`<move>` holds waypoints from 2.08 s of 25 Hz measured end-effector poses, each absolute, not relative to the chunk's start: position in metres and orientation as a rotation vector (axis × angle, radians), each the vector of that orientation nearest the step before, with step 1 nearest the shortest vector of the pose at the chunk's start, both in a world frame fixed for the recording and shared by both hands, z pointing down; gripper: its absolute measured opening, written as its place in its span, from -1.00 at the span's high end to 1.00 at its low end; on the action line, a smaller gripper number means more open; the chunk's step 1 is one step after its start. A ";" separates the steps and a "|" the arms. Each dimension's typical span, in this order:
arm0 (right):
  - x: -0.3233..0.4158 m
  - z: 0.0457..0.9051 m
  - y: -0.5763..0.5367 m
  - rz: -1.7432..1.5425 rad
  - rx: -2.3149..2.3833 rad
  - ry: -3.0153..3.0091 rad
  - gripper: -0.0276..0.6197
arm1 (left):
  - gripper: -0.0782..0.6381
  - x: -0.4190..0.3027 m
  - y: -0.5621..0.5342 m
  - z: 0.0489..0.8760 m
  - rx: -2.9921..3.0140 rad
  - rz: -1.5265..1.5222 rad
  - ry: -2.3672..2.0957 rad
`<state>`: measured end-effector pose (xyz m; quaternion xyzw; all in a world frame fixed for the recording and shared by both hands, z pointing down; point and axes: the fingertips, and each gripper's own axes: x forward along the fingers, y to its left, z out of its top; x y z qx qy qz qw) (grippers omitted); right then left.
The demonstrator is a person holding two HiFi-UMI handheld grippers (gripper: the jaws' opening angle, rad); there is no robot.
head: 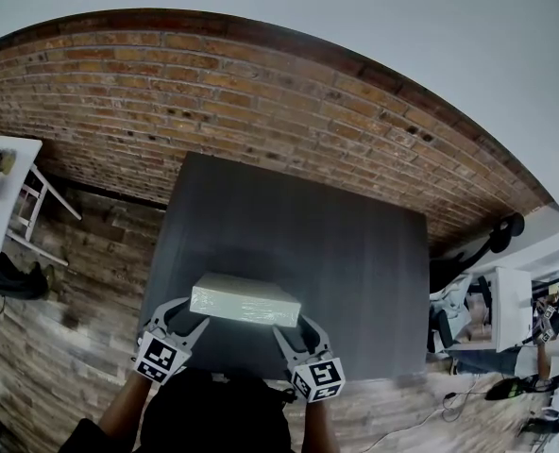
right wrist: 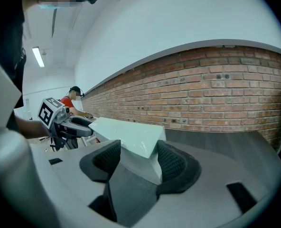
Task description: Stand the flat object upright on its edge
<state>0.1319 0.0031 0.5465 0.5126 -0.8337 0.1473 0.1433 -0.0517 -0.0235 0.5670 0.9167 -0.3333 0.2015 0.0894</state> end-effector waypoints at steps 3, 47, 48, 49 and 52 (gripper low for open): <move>0.134 0.542 0.003 0.445 1.474 -2.391 0.12 | 0.17 -0.050 -0.022 0.564 2.712 0.612 -0.975; 0.136 0.532 0.030 0.869 1.237 -2.134 0.18 | 0.24 -0.053 0.015 0.559 2.461 0.965 -0.773; 0.136 0.533 0.031 0.873 1.232 -2.132 0.19 | 0.24 -0.052 0.016 0.559 2.458 0.967 -0.769; 0.136 0.533 0.031 0.878 1.226 -2.129 0.19 | 0.24 -0.052 0.017 0.559 2.455 0.967 -0.763; 0.138 0.535 0.032 0.896 1.213 -2.118 0.20 | 0.24 -0.051 0.019 0.564 2.437 0.982 -0.752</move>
